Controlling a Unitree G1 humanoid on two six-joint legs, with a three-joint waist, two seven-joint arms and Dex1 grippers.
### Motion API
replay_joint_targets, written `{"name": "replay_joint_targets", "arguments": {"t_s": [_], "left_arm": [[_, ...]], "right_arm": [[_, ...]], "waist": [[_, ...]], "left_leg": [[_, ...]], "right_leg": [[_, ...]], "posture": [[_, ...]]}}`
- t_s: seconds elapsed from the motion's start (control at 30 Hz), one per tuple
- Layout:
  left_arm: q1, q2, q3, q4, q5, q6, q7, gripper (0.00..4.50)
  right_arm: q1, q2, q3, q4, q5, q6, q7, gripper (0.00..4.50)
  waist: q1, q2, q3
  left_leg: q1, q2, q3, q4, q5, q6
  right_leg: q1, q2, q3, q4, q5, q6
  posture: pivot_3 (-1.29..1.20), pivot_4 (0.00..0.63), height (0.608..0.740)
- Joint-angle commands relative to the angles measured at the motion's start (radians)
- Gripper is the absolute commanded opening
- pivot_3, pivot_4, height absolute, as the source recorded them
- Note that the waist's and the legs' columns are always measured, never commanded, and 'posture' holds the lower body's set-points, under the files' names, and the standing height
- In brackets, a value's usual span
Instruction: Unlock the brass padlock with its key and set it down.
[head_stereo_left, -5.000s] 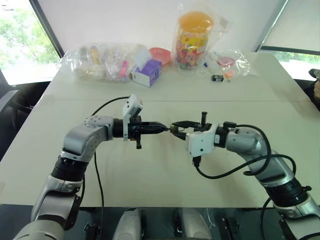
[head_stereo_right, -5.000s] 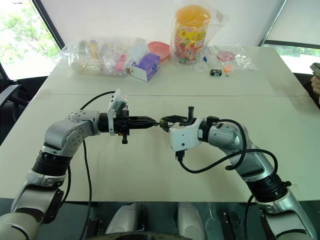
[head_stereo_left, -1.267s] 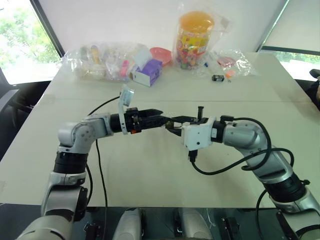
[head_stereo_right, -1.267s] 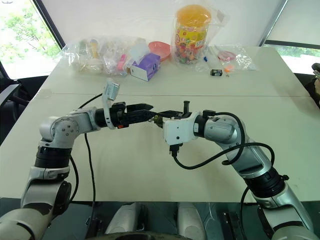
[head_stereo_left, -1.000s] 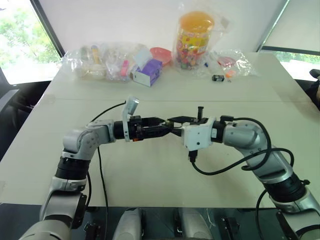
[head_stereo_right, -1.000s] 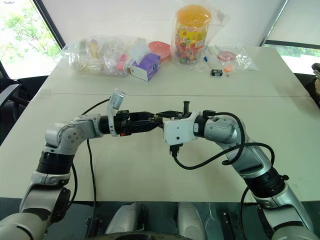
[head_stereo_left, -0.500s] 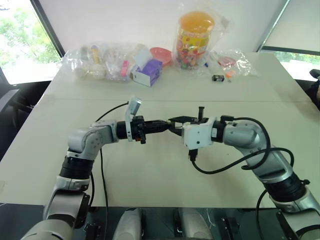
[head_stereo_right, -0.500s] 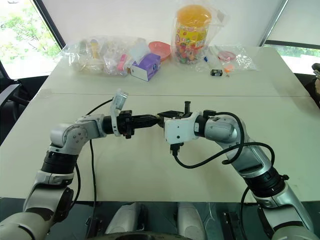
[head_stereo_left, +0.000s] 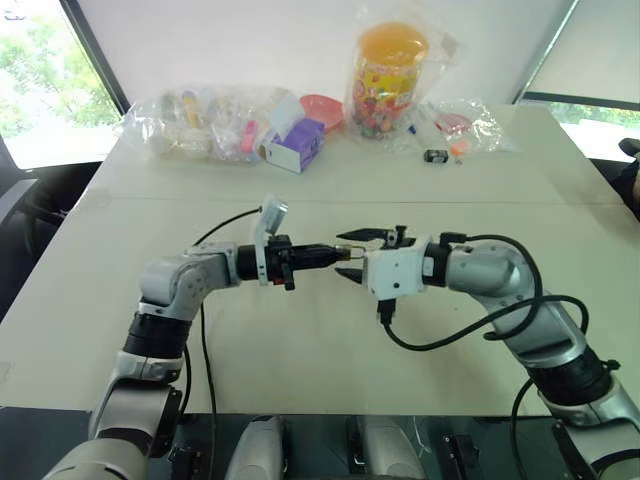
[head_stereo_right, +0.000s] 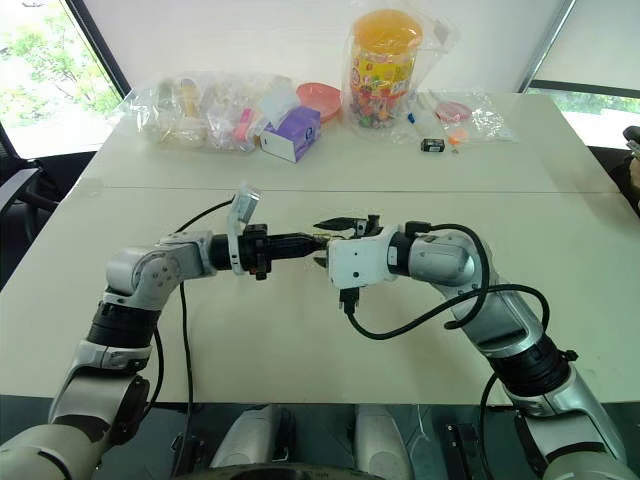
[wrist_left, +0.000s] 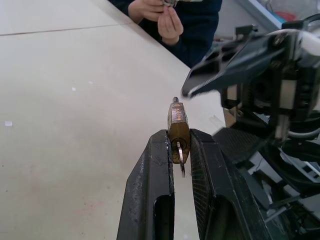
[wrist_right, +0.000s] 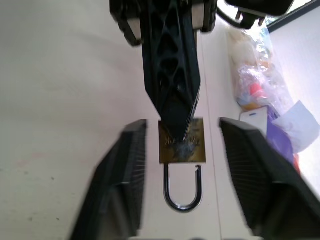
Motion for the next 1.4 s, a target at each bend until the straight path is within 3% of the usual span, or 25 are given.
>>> {"name": "replay_joint_targets", "arguments": {"t_s": [0.03,0.13,0.2,0.4,0.43,1.07,1.27,1.4], "left_arm": [[-0.027,0.021,0.01,-0.02,0.004,-0.023,-0.025,0.0],[-0.024,0.041,0.006,-0.024,0.01,-0.029,-0.044,0.0],[-0.022,0.05,0.0,-0.027,0.014,-0.032,-0.055,0.0],[-0.033,0.05,-0.002,-0.024,0.014,-0.031,-0.072,0.0],[-0.036,0.047,-0.001,-0.022,0.014,-0.031,-0.072,0.0],[-0.061,0.019,0.019,-0.018,-0.002,-0.013,-0.062,0.0],[-0.041,0.012,0.007,-0.026,0.021,-0.039,-0.053,0.0],[-0.017,-0.022,-0.017,-0.006,0.058,-0.079,-0.019,0.0]], "right_arm": [[0.012,-0.026,-0.074,-0.055,0.056,0.062,0.015,4.46],[0.034,-0.035,-0.133,-0.084,0.137,0.164,0.029,4.28],[0.04,-0.022,-0.166,-0.097,0.184,0.22,0.017,3.5],[0.034,0.015,-0.175,-0.085,0.211,0.271,-0.045,0.26],[0.036,0.024,-0.173,-0.083,0.213,0.277,-0.055,0.11],[0.122,0.061,-0.072,0.058,0.171,0.169,-0.11,0.11],[0.214,0.006,-0.118,0.012,0.171,0.183,-0.108,0.11],[0.359,-0.061,-0.205,-0.1,0.174,0.22,-0.118,0.11]], "waist": [[0.001,0.0,0.0],[0.001,0.0,0.0],[0.001,0.0,0.0],[0.0,0.0,0.0],[0.0,0.0,0.0],[0.0,0.0,0.0],[0.001,0.0,0.0],[0.007,0.0,0.0]], "left_leg": [[0.0,0.0,0.0,0.0,0.0,0.0],[0.0,0.0,0.0,0.0,0.0,0.0],[0.0,0.0,0.0,0.0,0.0,0.0],[0.0,0.0,0.0,0.0,0.0,0.0],[0.0,0.0,0.0,0.0,0.0,0.0],[0.0,0.0,0.0,0.0,0.0,0.0],[0.0,0.0,0.0,0.0,0.0,0.0],[0.0,0.0,0.0,0.0,0.0,0.0]], "right_leg": [[0.0,0.0,0.0,0.0,0.0,0.0],[0.0,0.0,0.0,0.0,0.0,0.0],[0.0,0.0,0.0,0.0,0.0,0.0],[0.0,0.0,0.0,0.0,0.0,0.0],[0.0,0.0,0.0,0.0,0.0,0.0],[0.0,0.0,0.0,0.0,0.0,0.0],[0.0,0.0,0.0,0.0,0.0,0.0],[0.0,0.0,0.0,0.0,0.0,0.0]], "posture": [[0.0,0.15,0.735],[0.0,0.15,0.735],[0.0,0.15,0.735],[0.0,0.15,0.735],[0.0,0.15,0.735],[0.0,0.15,0.735],[0.0,0.15,0.735],[0.0,0.15,0.735]]}}
